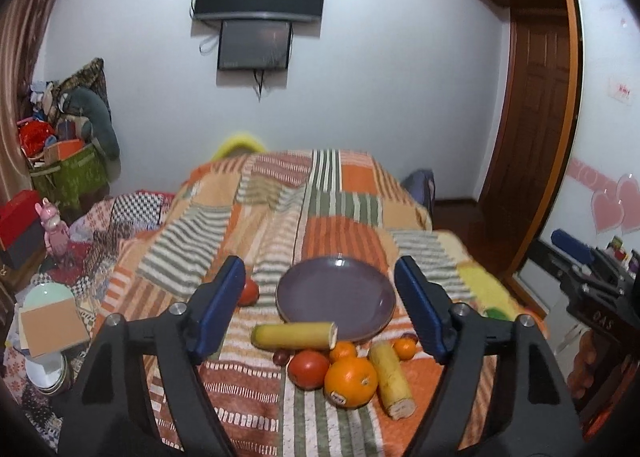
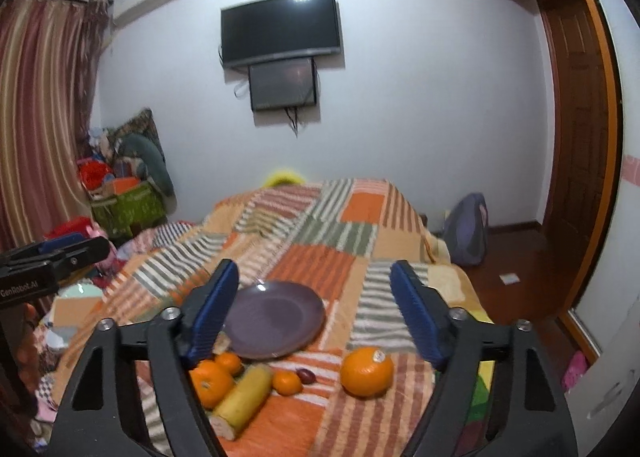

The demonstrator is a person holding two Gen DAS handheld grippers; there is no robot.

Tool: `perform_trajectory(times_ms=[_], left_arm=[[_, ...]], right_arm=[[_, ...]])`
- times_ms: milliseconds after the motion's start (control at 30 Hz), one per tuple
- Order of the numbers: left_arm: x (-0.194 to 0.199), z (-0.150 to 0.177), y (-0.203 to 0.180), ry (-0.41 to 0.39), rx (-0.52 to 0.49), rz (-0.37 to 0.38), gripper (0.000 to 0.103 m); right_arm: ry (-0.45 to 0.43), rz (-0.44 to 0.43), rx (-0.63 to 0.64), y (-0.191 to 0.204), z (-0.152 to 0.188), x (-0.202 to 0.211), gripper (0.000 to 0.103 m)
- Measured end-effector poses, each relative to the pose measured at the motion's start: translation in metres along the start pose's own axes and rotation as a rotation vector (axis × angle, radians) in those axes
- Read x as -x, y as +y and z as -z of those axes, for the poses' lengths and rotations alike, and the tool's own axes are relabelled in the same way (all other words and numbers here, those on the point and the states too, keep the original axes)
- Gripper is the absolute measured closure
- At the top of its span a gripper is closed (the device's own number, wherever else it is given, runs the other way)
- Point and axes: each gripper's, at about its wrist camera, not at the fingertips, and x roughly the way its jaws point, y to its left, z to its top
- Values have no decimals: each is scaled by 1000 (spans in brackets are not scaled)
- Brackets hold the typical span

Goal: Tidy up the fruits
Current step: 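Move the right tool down to the Dole-sticker orange while the left tool approaches the other orange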

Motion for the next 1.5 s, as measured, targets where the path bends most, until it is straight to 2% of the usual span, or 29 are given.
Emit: perform_trajectory(times_ms=[233,333,500,833,1000,1200,1367,1500], left_arm=[[-39,17,-4,131,-39,4,30],[-52,24,-3,180,-20,19,30],[-76,36,-3,277,25,47,30],[-101,69,-13,401,60,7,30],[-113,87,-17,469,89,18,30],[-123,100,-21,513,91,13,30],[-132,108,-19,548,126,24,30],[-132,109,-23,528,117,11,30]], right_arm=[[151,-6,-36,-30,17,-24,51],[200,-10,-44,-38,23,-31,53],[257,-20,-37,-47,33,-37,53],[366,-59,-82,-69,53,-66,53],[422,-79,-98,-74,64,-78,53],[449,-87,-105,-73,70,-87,49],[457,-90,-96,-70,73,-94,37],[474,-81,-93,-71,79,-103,37]])
